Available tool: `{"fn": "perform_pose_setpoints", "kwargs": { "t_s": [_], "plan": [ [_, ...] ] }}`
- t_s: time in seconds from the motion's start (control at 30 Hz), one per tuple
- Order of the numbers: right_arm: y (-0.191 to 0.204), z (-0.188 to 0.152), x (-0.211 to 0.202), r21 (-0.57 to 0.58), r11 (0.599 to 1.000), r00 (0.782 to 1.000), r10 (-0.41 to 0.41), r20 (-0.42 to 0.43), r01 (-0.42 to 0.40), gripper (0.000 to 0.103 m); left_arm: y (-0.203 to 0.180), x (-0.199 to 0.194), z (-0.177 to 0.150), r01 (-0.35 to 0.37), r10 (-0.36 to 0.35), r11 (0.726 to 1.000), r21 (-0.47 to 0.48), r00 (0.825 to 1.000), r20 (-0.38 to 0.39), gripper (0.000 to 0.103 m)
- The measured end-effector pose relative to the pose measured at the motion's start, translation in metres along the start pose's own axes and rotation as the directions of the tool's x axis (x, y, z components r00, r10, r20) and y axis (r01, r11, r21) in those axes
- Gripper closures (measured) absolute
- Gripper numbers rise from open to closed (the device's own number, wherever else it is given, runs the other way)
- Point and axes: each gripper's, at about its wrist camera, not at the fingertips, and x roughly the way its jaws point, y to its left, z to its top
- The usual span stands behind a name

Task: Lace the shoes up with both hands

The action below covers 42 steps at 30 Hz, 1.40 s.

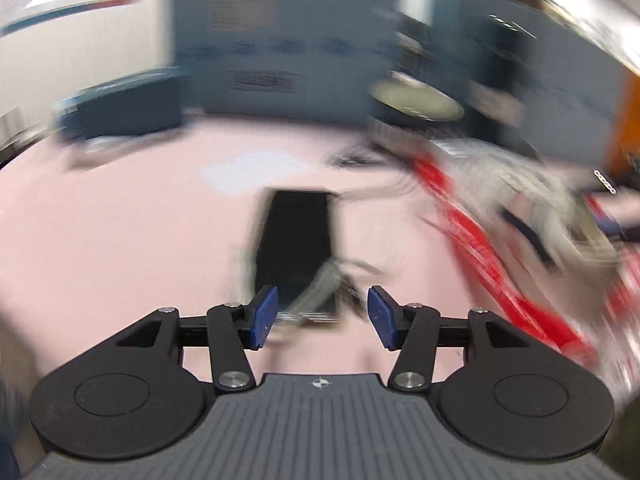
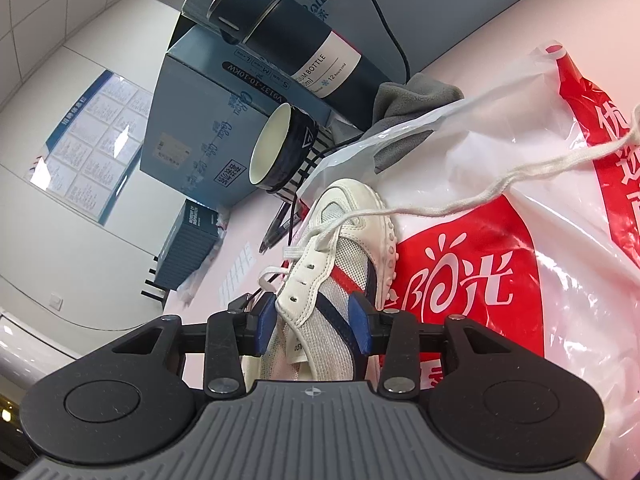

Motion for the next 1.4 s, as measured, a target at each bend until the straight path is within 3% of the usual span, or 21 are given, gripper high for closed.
{"fn": "perform_pose_setpoints", "kwargs": {
  "t_s": [0.13,0.3,0.33,0.37,0.47,0.63,0.8,0.97,1.03,1.13,1.27,1.4],
  "plan": [
    [0.003,0.001,0.003,-0.021,1.0,1.0,0.006,-0.006,-0.006,0.059,0.017,0.02,0.005,-0.096,0.098,0.991,-0.089,0.995,0.022,0.052],
    [0.004,0.002,0.005,-0.032,0.999,1.0,0.007,-0.014,-0.008,0.058,0.029,0.046,0.01,-0.035,0.032,0.99,-0.139,0.999,-0.024,0.055],
    [0.003,0.003,0.005,-0.032,0.999,1.0,0.008,-0.015,-0.008,0.058,0.032,0.049,0.01,-0.022,0.016,0.986,-0.165,0.999,-0.035,0.065],
    [0.003,0.003,0.005,-0.032,0.999,1.0,0.008,-0.016,-0.009,0.058,0.034,0.05,0.009,-0.017,0.01,0.982,-0.188,0.999,-0.037,0.081],
    [0.004,0.003,0.005,-0.035,0.999,1.0,0.006,-0.018,-0.007,0.058,0.042,0.046,0.009,-0.004,-0.002,0.972,-0.236,1.0,-0.025,0.101],
    [0.004,0.003,0.006,-0.035,0.999,1.0,0.005,-0.017,-0.006,0.058,0.05,0.03,0.024,0.009,0.002,0.969,-0.248,0.999,0.044,0.101],
    [0.004,0.002,0.006,-0.031,1.0,1.0,0.005,-0.012,-0.005,0.058,0.051,0.015,0.064,0.068,-0.029,0.97,-0.232,0.986,0.167,0.101],
    [0.007,0.002,0.003,-0.043,0.999,1.0,0.003,0.0,-0.003,0.057,0.039,0.016,0.12,0.157,-0.113,0.977,-0.145,0.954,0.276,0.101],
    [0.011,0.003,-0.001,-0.059,0.998,1.0,0.008,0.013,-0.007,0.057,0.025,0.021,0.142,0.215,-0.178,0.972,-0.096,0.939,0.295,0.101],
    [0.021,0.006,-0.01,-0.084,0.996,0.999,0.016,0.038,-0.012,0.056,-0.008,0.027,0.168,0.322,-0.312,0.947,0.015,0.901,0.301,0.101],
    [0.037,0.014,-0.034,-0.103,0.995,0.996,0.024,0.089,-0.015,0.056,-0.058,0.042,0.179,0.471,-0.491,0.871,0.138,0.843,0.221,0.101],
    [0.049,0.021,-0.059,-0.12,0.993,0.99,0.0,0.141,0.017,0.052,-0.106,0.079,0.156,0.577,-0.591,0.793,0.195,0.807,0.017,0.1]
  ]
}}
